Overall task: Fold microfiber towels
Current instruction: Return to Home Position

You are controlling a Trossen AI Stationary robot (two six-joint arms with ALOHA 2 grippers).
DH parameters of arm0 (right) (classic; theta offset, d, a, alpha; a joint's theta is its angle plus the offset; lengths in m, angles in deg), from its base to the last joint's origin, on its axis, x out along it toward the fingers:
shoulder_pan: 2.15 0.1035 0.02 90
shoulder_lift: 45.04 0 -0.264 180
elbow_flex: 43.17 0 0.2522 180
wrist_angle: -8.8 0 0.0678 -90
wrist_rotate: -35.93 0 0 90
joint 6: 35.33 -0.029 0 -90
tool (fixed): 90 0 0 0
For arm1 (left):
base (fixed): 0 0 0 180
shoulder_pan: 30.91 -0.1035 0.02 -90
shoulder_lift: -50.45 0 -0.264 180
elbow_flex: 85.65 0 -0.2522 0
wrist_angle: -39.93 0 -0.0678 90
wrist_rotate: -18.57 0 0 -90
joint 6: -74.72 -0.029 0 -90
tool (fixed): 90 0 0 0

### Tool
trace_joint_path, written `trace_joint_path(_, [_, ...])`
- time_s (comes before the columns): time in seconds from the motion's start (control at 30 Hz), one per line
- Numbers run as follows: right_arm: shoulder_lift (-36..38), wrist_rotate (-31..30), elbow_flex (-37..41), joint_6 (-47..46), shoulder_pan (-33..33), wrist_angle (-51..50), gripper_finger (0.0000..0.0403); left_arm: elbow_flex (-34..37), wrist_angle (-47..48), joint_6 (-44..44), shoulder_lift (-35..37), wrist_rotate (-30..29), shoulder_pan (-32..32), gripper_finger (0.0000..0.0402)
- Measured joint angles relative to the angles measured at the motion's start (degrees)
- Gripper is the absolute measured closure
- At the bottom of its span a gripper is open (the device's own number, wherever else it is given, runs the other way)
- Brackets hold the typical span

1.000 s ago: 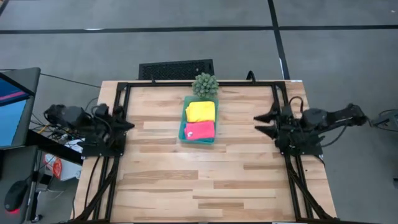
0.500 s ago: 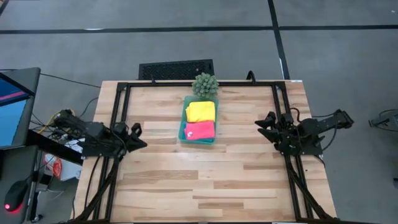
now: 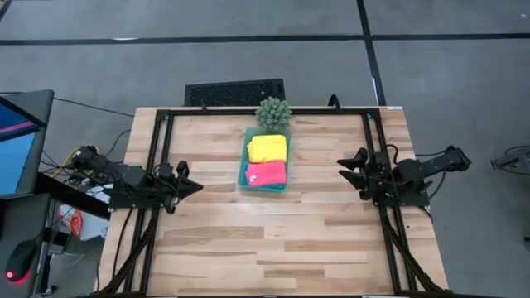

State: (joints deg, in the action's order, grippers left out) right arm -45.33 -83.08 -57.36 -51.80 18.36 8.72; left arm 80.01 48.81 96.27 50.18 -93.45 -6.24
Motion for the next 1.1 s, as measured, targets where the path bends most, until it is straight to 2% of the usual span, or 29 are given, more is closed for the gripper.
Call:
trace_joint_path(0.47, [-0.1, 0.4, 0.0, 0.0, 0.0, -9.5, 0.0158, 0.1, 0.0, 1.1, -0.1, -0.9, 0.0, 0.0401])
trace_joint_path(1.1, [-0.1, 0.5, 0.0, 0.0, 0.0, -9.8, 0.0158, 0.2, 0.0, 1.1, -0.1, -0.9, 0.0, 0.0401])
